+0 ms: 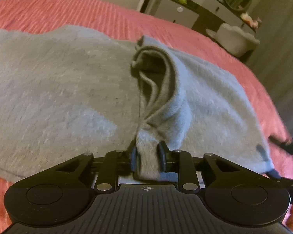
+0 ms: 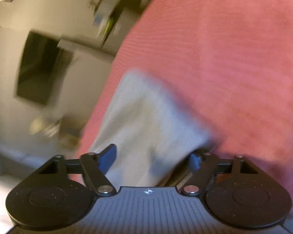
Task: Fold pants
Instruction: 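Press and straighten the fold crease with the left gripper while the right gripper holds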
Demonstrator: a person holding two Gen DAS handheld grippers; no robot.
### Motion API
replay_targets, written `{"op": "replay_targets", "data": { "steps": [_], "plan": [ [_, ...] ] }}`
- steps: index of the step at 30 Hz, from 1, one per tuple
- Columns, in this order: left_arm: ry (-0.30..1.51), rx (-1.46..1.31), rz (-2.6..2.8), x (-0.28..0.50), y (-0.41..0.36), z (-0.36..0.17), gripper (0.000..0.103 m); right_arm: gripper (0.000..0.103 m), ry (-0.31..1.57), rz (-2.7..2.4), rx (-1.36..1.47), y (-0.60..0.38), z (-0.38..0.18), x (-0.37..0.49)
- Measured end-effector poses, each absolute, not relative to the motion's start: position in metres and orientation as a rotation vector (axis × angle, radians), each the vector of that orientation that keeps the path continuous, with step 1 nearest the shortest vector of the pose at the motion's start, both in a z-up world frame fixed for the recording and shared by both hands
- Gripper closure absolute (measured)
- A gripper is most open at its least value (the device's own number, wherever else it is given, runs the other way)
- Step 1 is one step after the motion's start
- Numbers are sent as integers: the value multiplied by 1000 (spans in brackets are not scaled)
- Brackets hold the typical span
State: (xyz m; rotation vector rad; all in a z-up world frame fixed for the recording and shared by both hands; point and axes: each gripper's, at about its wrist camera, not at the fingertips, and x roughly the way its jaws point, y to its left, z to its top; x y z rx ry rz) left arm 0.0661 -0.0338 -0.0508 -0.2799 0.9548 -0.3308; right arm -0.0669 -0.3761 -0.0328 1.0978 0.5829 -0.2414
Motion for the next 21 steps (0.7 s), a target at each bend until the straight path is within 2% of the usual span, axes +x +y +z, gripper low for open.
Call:
{"op": "replay_targets", "data": {
  "steps": [2, 5, 6, 8, 11, 14, 16, 17, 21],
  "plan": [
    [920, -269, -306, 63, -27, -39, 77, 48, 599, -241, 1142, -385, -39, -66],
    [825, -334, -320, 68, -15, -15, 49, 45, 601, -239, 1129, -380, -42, -66],
    [802, -370, -342, 73, -12, -8, 45, 42, 603, -234, 1112, -379, -41, -67],
    [798, -420, -397, 89, -12, 1, 45, 35, 612, -222, 1075, -374, -40, -62],
    [838, -469, -431, 124, -22, 1, 45, 34, 612, -209, 1062, -377, -39, -67],
    [915, -492, -441, 158, -36, -11, 50, 34, 607, -197, 1077, -381, -39, -74],
    [947, -533, -470, 173, -41, -21, 73, 33, 606, -194, 1071, -380, -40, -74],
    [953, -547, -482, 178, -40, -24, 91, 33, 607, -193, 1062, -379, -40, -74],
    [925, -452, -454, 191, -46, -19, 93, 30, 621, -186, 1010, -375, -40, -69]
  ]
}}
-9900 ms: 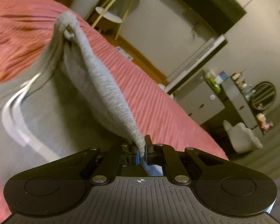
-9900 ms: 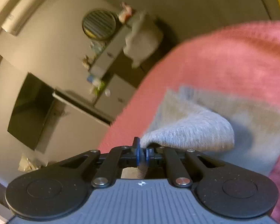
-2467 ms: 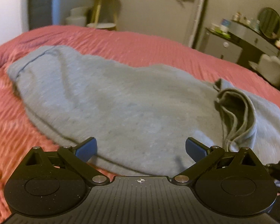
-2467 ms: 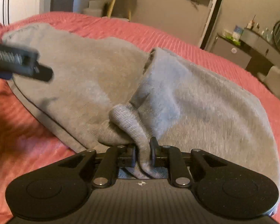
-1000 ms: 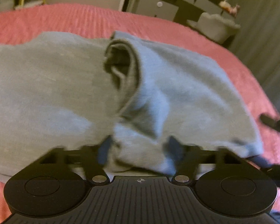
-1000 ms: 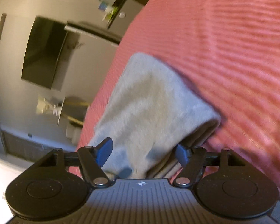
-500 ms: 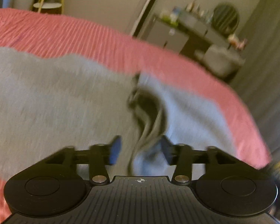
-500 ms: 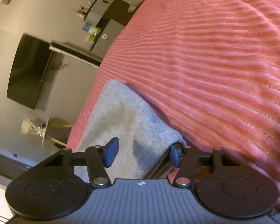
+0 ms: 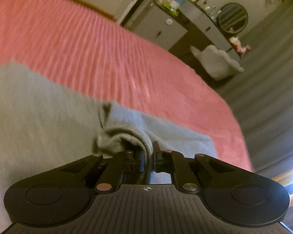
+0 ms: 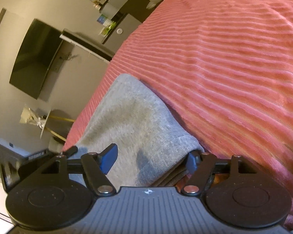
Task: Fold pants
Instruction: 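Press and straighten the fold crease with the left gripper while the right gripper holds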
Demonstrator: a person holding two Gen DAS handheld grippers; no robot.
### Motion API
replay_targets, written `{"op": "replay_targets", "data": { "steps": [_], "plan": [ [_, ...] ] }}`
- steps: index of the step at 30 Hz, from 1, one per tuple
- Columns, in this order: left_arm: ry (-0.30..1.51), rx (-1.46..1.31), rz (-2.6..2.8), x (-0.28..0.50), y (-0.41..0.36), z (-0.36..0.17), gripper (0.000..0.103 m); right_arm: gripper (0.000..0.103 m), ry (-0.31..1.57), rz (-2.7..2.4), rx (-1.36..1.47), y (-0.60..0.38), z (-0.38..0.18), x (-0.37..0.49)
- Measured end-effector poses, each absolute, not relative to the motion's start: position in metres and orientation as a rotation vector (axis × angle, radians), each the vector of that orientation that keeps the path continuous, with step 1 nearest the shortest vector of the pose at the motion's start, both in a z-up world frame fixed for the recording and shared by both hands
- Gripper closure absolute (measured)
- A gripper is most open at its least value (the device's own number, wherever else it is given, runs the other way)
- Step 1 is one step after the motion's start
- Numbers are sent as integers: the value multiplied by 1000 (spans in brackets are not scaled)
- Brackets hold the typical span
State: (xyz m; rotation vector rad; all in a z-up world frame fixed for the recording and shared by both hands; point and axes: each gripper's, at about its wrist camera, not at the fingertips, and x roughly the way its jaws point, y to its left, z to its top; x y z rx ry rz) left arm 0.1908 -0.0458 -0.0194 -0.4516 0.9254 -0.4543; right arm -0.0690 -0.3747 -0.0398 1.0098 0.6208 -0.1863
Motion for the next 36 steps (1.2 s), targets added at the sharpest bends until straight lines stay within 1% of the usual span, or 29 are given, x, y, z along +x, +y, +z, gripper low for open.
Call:
{"op": "replay_targets", "data": {
  "steps": [4, 5, 6, 7, 8, 9, 10, 11, 13, 14, 18, 19, 20, 22, 23, 24, 26, 29, 33, 36],
  "plan": [
    [690, -312, -523, 170, -50, 8, 93, 29, 618, -174, 1013, -375, -41, -69],
    [669, -275, -522, 168, -51, 9, 87, 28, 616, -172, 1020, -375, -41, -69],
    [673, -232, -504, 169, -52, 6, 76, 28, 614, -170, 1025, -376, -42, -70],
    [712, -190, -462, 173, -54, -1, 69, 28, 614, -168, 1027, -376, -42, -70],
    [769, -145, -396, 179, -55, -11, 54, 28, 615, -167, 1026, -376, -42, -70],
    [835, -115, -324, 183, -54, -20, 42, 28, 616, -167, 1025, -376, -42, -71],
    [868, -137, -298, 184, -49, -26, 39, 28, 615, -166, 1024, -376, -41, -71],
    [876, -208, -298, 180, -40, -29, 39, 28, 615, -165, 1025, -376, -41, -71],
    [895, -345, -308, 166, -25, -29, 33, 27, 613, -166, 1029, -375, -41, -72],
    [909, -395, -335, 156, -21, -30, 27, 26, 612, -166, 1030, -375, -41, -72],
    [946, -414, -382, 113, -19, -36, 22, 24, 616, -160, 1014, -374, -40, -71],
    [966, -413, -383, 107, -18, -39, 22, 23, 616, -161, 1011, -373, -39, -71],
    [987, -415, -391, 100, -19, -43, 23, 23, 615, -162, 1011, -373, -39, -71],
    [1012, -399, -408, 94, -23, -50, 37, 23, 614, -163, 1011, -372, -39, -72],
    [1032, -354, -413, 93, -29, -51, 65, 23, 614, -164, 1011, -372, -38, -72],
    [1052, -310, -402, 94, -34, -54, 76, 23, 614, -164, 1012, -372, -38, -72],
    [1041, -279, -390, 89, -34, -54, 80, 23, 614, -166, 1011, -372, -38, -73],
    [1053, -318, -375, 86, -24, -52, 86, 23, 615, -166, 1006, -373, -37, -73],
    [1061, -368, -359, 80, -10, -53, 88, 24, 616, -166, 1003, -371, -36, -73],
    [1040, -357, -298, 76, 2, -46, 94, 24, 622, -167, 995, -371, -35, -73]
  ]
}}
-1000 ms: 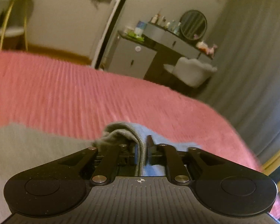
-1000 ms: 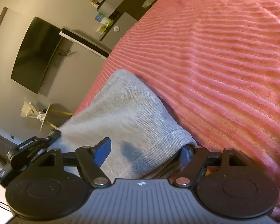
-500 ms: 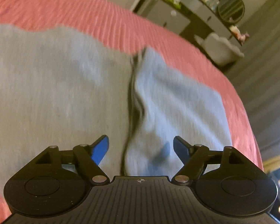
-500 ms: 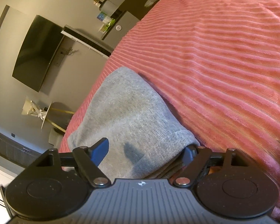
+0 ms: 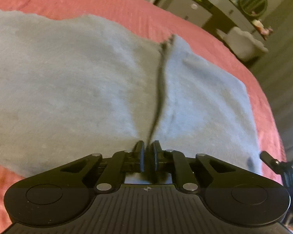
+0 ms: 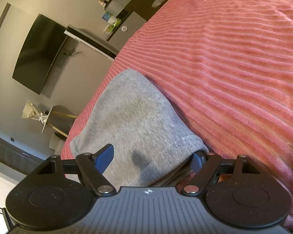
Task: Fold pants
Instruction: 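Open both grippers and lift them off the folded pants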
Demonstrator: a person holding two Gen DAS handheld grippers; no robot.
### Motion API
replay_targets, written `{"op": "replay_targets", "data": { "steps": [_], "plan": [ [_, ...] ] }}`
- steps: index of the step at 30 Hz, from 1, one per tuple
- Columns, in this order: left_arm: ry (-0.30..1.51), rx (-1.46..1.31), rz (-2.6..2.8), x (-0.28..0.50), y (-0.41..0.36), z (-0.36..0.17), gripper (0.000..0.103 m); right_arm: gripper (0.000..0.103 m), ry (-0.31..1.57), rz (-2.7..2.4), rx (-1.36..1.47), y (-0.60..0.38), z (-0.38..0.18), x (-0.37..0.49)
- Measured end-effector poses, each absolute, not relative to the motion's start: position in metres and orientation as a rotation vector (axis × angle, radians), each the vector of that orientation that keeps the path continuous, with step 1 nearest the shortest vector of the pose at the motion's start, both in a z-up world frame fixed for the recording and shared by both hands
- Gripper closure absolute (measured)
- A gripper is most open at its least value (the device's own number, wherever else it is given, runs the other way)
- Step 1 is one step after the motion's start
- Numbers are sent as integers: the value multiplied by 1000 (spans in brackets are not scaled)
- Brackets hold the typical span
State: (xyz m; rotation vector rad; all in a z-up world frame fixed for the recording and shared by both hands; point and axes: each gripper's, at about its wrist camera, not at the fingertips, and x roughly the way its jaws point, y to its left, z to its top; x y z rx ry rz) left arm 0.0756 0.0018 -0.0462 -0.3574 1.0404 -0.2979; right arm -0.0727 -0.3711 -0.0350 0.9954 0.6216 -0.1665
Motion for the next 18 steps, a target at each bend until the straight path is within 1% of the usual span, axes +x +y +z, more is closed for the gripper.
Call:
{"op": "replay_targets", "data": {
  "steps": [4, 6, 7, 8, 9, 10, 11, 12, 14, 17, 18],
  "plan": [
    [1010, -394, -259, 67, 20, -44, 95, 23, 672, -162, 979, -368, -27, -78],
    [996, -420, -288, 62, 20, -42, 86, 23, 674, -119, 954, -362, -15, -84],
    [985, -420, -304, 60, 16, -41, 84, 23, 654, -95, 936, -358, -8, -87],
    [976, -409, -319, 58, 11, -39, 76, 23, 640, -87, 902, -354, -1, -88],
    [964, -391, -339, 56, 5, -37, 59, 23, 628, -86, 856, -350, 6, -88],
    [957, -379, -355, 54, 0, -36, 49, 23, 617, -85, 822, -347, 10, -87],
    [955, -372, -363, 52, -6, -35, 36, 23, 606, -88, 788, -344, 13, -85],
    [956, -369, -376, 49, -10, -36, 34, 23, 617, -97, 768, -342, 15, -83],
    [975, -342, -411, 48, -20, -41, 34, 27, 643, -112, 773, -341, 18, -81],
    [979, -235, -408, 46, -30, -49, 42, 27, 647, -102, 799, -345, 28, -83],
    [972, -211, -412, 45, -31, -49, 41, 27, 627, -97, 800, -345, 32, -84]
  ]
}}
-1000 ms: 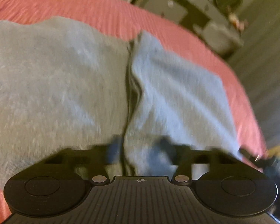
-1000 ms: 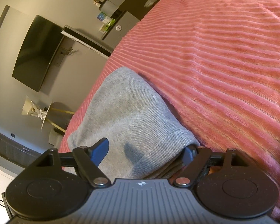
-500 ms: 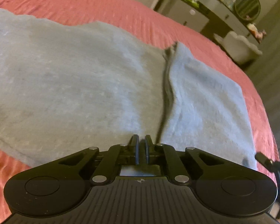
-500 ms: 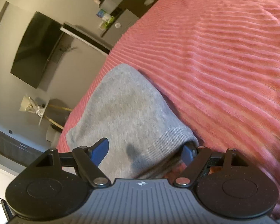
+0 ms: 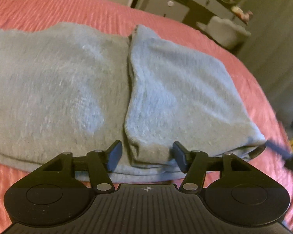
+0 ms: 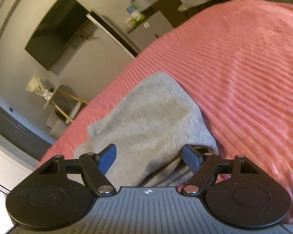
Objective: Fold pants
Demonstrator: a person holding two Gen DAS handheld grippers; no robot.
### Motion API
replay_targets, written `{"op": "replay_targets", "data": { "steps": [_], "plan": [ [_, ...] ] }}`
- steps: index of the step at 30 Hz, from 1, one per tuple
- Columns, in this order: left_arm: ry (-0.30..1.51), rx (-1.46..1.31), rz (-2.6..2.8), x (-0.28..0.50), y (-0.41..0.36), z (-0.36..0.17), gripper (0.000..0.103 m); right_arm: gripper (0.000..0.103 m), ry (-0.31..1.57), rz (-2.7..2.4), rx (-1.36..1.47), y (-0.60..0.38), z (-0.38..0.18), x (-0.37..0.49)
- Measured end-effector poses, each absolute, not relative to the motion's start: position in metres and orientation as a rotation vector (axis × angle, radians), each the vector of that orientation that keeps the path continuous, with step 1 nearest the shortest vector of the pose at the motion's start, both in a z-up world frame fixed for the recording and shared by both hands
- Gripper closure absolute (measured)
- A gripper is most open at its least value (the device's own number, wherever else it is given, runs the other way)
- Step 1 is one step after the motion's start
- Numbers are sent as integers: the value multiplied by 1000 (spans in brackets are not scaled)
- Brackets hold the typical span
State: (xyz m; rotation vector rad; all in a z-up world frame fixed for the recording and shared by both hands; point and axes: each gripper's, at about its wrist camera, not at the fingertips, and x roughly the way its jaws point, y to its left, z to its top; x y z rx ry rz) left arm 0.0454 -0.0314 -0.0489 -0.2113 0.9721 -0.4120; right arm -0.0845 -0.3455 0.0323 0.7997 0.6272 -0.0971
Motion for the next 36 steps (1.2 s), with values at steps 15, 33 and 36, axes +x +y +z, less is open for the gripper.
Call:
{"op": "replay_targets", "data": {
  "steps": [15, 33, 36],
  "plan": [
    [976, -379, -419, 47, -4, -46, 32, 15, 720, -96, 712, -349, -12, -61],
    [730, -1134, -26, 33, 249, -46, 19, 7, 728, -97, 656, -333, -13, -55],
    [701, -1132, 42, 30, 282, -48, 19, 7, 733, -101, 640, -331, -12, -53]
  ]
}}
